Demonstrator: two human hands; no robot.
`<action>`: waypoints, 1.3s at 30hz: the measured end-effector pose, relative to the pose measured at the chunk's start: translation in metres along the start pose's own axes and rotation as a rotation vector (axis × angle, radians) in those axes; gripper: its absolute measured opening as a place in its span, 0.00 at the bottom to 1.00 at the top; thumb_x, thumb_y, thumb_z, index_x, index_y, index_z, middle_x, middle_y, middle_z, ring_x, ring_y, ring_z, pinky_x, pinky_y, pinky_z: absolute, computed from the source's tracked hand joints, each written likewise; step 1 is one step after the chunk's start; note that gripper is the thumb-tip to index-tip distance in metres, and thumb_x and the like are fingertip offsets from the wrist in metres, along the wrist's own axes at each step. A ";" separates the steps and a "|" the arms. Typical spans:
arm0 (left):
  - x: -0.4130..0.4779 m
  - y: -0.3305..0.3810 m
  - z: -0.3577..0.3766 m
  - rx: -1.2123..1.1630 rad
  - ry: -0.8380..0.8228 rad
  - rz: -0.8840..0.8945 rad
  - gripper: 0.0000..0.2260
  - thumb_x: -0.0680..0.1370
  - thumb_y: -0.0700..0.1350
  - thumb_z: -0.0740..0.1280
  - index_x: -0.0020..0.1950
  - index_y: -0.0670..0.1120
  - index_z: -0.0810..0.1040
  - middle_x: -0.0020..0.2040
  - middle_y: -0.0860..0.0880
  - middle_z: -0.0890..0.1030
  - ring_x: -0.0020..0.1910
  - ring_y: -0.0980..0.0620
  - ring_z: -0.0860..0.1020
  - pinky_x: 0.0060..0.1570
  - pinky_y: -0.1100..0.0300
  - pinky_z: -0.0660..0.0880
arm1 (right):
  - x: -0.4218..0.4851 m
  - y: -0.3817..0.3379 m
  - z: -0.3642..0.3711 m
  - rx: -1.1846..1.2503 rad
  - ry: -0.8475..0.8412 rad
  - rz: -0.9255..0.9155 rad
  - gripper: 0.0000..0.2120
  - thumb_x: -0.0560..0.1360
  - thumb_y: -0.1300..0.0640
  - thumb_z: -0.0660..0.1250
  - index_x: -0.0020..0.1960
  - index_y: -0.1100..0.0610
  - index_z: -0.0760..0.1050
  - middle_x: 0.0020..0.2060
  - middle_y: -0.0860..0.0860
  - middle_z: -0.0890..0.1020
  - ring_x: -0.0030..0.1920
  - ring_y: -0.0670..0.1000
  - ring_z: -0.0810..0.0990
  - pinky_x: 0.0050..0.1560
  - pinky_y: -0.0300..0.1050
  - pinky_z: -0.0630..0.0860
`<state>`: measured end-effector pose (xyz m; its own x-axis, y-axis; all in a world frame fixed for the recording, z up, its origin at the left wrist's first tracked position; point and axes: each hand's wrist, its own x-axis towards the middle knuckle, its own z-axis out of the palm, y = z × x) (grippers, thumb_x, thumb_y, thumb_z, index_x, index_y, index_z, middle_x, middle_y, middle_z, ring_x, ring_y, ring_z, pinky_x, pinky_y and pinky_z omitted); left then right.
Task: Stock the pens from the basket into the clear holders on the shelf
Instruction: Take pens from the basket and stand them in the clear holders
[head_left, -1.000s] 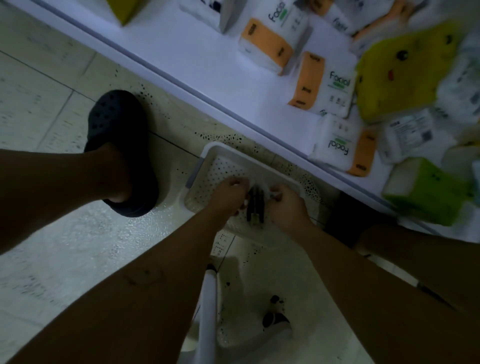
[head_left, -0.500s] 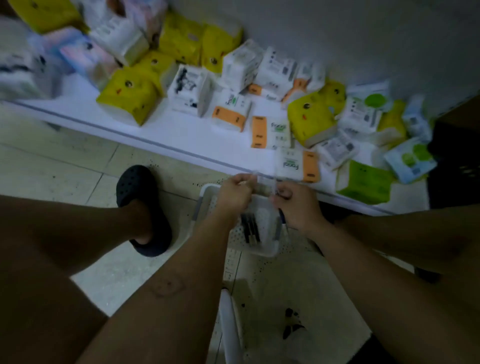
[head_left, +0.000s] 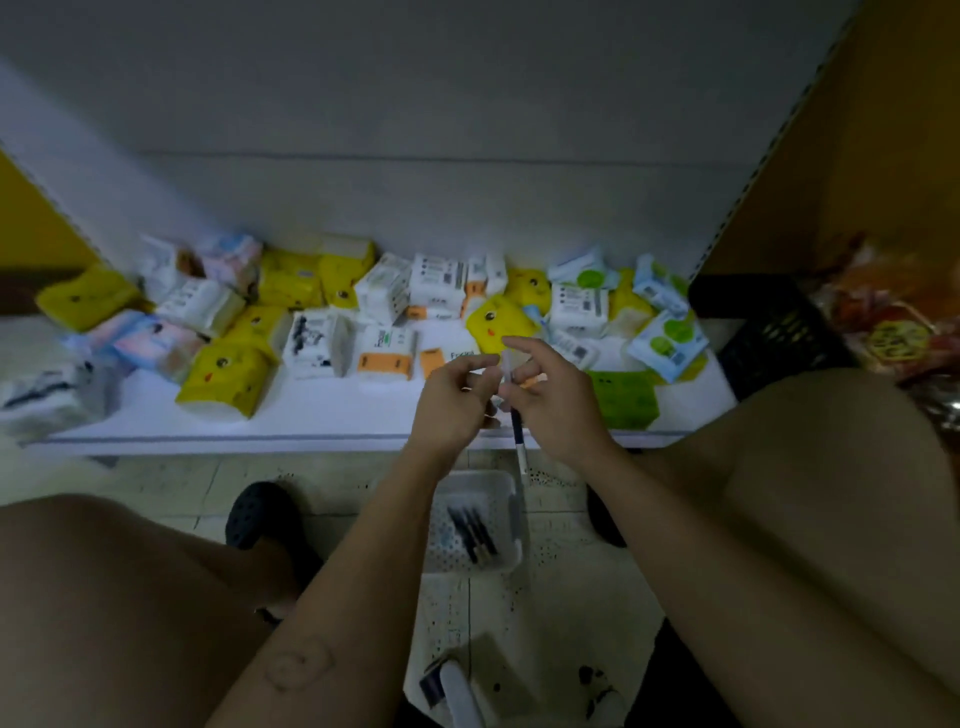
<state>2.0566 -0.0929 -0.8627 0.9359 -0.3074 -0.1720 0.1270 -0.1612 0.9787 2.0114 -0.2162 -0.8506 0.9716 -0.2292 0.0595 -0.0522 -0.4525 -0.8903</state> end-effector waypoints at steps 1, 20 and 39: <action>0.001 0.012 0.002 0.028 -0.021 0.044 0.13 0.82 0.44 0.62 0.65 0.42 0.75 0.38 0.43 0.79 0.29 0.53 0.78 0.38 0.54 0.80 | 0.000 -0.006 -0.007 0.015 0.024 -0.021 0.22 0.76 0.65 0.68 0.67 0.50 0.72 0.41 0.44 0.76 0.39 0.51 0.83 0.46 0.52 0.80; -0.016 0.254 0.064 0.382 -0.110 0.624 0.12 0.75 0.39 0.70 0.57 0.49 0.80 0.40 0.47 0.83 0.38 0.49 0.84 0.42 0.50 0.82 | 0.011 -0.126 -0.197 0.051 0.326 -0.316 0.20 0.76 0.60 0.69 0.65 0.46 0.71 0.45 0.46 0.78 0.43 0.47 0.83 0.46 0.49 0.79; 0.006 0.455 0.124 0.387 0.112 1.000 0.11 0.74 0.45 0.73 0.55 0.53 0.78 0.48 0.54 0.82 0.43 0.58 0.82 0.42 0.60 0.81 | 0.079 -0.247 -0.359 0.097 0.572 -0.630 0.18 0.74 0.59 0.72 0.58 0.44 0.74 0.43 0.45 0.78 0.44 0.47 0.81 0.47 0.48 0.82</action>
<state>2.0789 -0.2843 -0.4322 0.5846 -0.3797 0.7170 -0.8065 -0.1761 0.5643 2.0178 -0.4318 -0.4636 0.5454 -0.3708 0.7517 0.5038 -0.5718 -0.6475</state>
